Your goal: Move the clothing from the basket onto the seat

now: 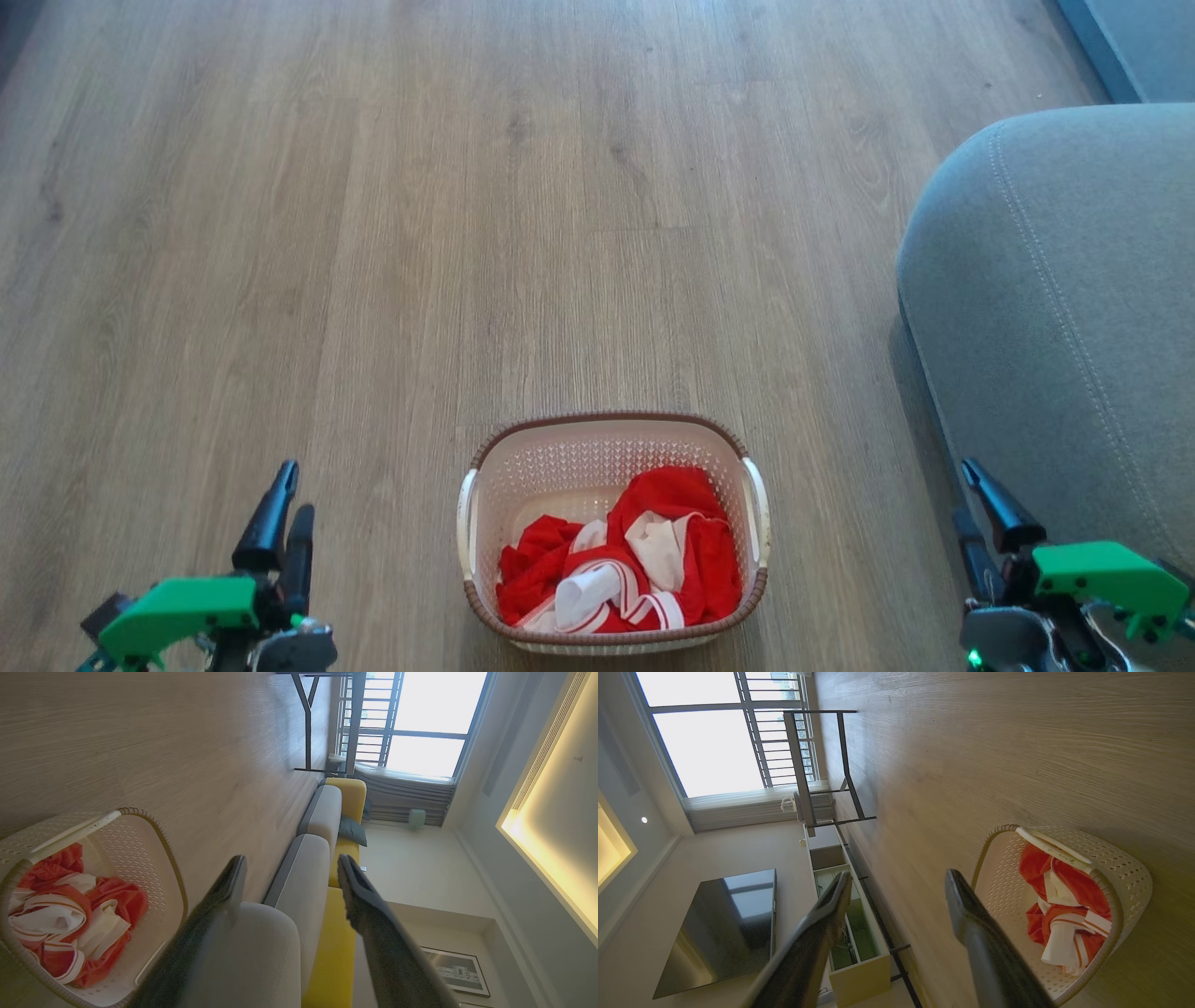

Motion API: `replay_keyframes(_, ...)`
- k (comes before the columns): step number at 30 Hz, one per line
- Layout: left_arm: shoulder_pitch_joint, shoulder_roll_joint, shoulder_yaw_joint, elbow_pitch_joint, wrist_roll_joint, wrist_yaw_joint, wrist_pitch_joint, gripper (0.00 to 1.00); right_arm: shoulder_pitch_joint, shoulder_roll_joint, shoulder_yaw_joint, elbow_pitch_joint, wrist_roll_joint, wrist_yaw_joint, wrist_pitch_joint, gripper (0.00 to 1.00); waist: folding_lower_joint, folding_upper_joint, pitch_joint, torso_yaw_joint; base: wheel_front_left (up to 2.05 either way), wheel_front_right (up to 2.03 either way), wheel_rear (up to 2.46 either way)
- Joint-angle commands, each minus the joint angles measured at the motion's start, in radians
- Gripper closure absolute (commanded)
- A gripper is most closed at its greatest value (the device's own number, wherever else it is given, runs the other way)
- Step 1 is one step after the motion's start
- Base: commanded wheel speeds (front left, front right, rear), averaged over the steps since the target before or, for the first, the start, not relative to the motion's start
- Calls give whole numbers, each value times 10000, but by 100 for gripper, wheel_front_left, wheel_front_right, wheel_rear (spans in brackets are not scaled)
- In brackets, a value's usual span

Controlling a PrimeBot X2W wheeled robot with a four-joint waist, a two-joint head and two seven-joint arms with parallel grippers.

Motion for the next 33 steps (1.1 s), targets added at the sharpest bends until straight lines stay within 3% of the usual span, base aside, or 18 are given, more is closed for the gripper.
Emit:
replay_keyframes(1,-539,38,18,-347,21,-4,-32,0,-437,-48,10,-332,-34,1,-17,0,0,0,-2,0,0,0,0)
replay_keyframes(18,-1034,279,-270,-34,659,-14,-569,0,-986,-395,584,-182,-602,4,-507,0,0,0,-7,-7,0,0,0)
replay_keyframes(33,-1411,404,-218,142,2735,-23,-1012,0,-1589,-765,1284,-9,-2156,7,-1017,0,0,0,3,-16,0,0,0)
